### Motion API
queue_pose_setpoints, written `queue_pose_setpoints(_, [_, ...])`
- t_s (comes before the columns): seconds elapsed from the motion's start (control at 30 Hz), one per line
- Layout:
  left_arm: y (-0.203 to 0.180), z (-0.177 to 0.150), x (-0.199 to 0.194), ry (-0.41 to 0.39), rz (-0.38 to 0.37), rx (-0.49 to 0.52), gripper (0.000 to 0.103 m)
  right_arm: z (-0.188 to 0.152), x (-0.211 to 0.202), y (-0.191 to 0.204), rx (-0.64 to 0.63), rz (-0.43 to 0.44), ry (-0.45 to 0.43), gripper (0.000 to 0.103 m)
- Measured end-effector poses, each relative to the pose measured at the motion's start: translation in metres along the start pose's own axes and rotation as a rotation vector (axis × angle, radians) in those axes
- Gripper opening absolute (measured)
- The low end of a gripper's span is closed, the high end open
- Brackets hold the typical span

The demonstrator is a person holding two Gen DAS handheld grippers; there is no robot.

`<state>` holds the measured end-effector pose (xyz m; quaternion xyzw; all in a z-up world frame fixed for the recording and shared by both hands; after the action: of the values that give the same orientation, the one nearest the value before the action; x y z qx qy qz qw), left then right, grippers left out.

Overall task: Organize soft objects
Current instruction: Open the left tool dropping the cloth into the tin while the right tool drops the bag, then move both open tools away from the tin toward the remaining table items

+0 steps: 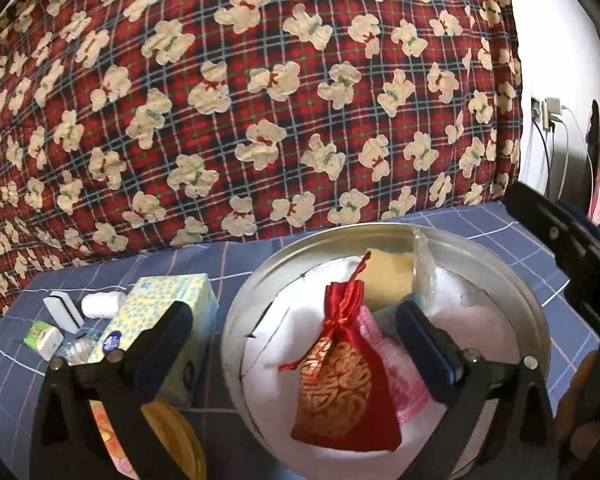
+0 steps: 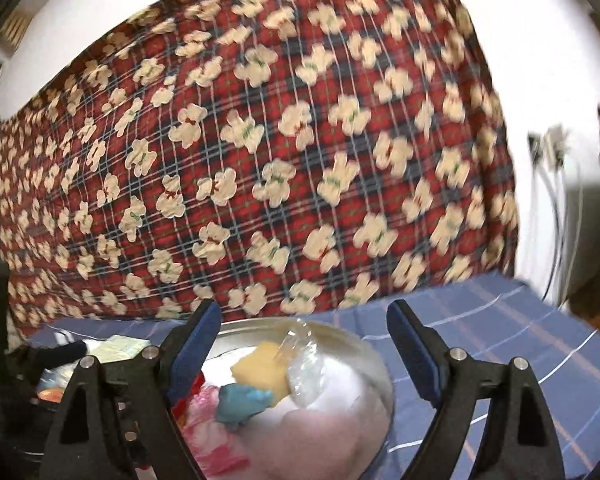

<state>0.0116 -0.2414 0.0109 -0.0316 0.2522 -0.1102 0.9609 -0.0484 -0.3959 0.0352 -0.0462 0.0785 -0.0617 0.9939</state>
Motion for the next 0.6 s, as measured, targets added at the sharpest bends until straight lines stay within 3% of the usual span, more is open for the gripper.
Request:
queue_pose_setpoints(0.1, [0.003,-0.004,-0.007,-0.039,0.01,0.013,0.103,0.0,-0.007,0.005,-0.036,-0.018,-0.024,0.087])
queue_pose_setpoints(0.3, [0.007,-0.011,-0.02,-0.116,0.025,0.045,0.103,-0.006,-0.013,0.007,-0.009,-0.023,0.009,0.087])
queue_pose_setpoints(0.43, [0.01,-0.015,-0.022,-0.121,0.026,0.047,0.103,-0.016,-0.017,0.011,0.031,-0.028,0.047,0.087])
queue_pose_setpoints(0.6, [0.012,-0.02,-0.025,-0.126,0.019,0.046,0.103,-0.018,-0.022,0.025,-0.027,-0.043,0.056,0.087])
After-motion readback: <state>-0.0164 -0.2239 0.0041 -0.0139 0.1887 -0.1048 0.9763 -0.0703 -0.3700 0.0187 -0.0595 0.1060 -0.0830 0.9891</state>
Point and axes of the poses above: each gripper's, at about its wrist camera, not at the fingertips, and x roughly the way its jaws point, y to its left, z to its top, the point moved 2 cm from there along x, roughly the way its jaws point, and after that the axes turned 12 degrees about -x, right-handed, at the moved point
